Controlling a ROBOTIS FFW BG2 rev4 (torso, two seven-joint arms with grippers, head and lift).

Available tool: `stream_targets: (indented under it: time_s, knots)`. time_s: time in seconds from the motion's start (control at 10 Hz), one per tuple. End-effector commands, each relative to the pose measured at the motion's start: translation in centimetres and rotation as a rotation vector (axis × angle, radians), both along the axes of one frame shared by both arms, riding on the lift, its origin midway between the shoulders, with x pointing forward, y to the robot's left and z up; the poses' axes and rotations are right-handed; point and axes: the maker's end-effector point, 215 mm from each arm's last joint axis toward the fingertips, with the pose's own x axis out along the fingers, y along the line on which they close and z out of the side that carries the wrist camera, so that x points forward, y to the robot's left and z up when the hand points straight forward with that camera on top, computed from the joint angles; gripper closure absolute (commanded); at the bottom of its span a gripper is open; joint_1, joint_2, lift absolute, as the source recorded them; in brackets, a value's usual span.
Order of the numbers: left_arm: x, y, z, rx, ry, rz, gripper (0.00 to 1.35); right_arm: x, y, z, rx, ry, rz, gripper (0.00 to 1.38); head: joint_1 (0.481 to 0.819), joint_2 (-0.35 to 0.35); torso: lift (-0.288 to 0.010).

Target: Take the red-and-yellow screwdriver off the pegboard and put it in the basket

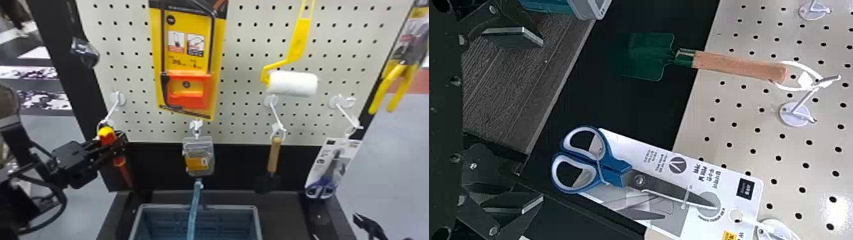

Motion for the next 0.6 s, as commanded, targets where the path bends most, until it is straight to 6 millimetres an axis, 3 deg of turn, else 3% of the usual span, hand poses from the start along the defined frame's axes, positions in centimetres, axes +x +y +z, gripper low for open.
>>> stream_targets:
  time_s: [0.0,0.5]
  knots:
    - [-0.1,0.0,0.5,0.007,-0.008,0.000,1.16,0.0,0.1,0.0,0.003,0.000,-0.002,0.20,0.549,0.000,-0.100]
    - [-0.3,1.1,4.2,0.044,-0.078,0.017,1.16,-0.1,0.1,-0.2,0.004,0.005,-0.001,0.20,0.549,0.000,-0.100]
